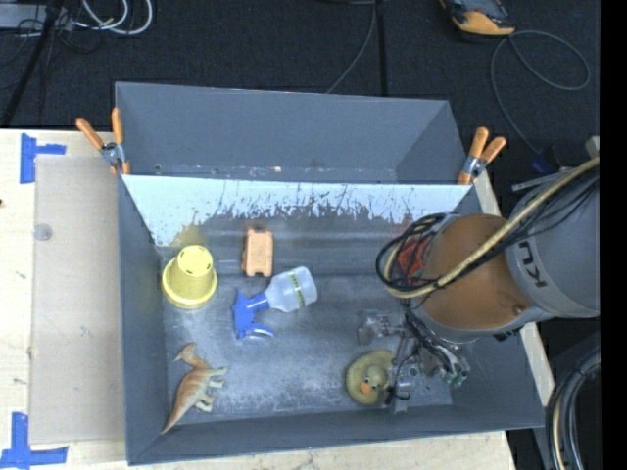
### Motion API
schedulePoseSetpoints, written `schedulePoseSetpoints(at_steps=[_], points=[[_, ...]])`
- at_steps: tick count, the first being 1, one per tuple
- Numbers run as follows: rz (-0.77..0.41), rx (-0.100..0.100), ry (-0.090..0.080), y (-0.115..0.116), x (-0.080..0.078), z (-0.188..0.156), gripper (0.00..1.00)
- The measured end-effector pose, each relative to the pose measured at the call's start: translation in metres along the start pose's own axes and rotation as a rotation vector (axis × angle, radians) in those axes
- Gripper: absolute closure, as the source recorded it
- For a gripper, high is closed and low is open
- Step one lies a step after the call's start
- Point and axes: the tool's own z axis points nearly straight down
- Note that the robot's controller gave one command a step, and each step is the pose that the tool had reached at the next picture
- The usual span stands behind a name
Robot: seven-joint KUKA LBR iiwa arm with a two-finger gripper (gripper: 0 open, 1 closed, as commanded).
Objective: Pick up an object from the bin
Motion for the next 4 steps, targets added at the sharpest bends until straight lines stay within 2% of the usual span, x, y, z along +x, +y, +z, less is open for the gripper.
schedulePoseSetpoints(at_steps=[1, 2, 3, 4], points=[[-0.259, 0.002, -0.006, 0.026, 0.009, 0.001, 1.0], [-0.26, 0.002, -0.006, 0.026, 0.009, 0.001, 1.0], [-0.244, -0.001, 0.003, 0.03, 0.012, -0.047, 1.0], [-0.252, 0.0, 0.002, 0.028, 0.006, -0.107, 1.0]])
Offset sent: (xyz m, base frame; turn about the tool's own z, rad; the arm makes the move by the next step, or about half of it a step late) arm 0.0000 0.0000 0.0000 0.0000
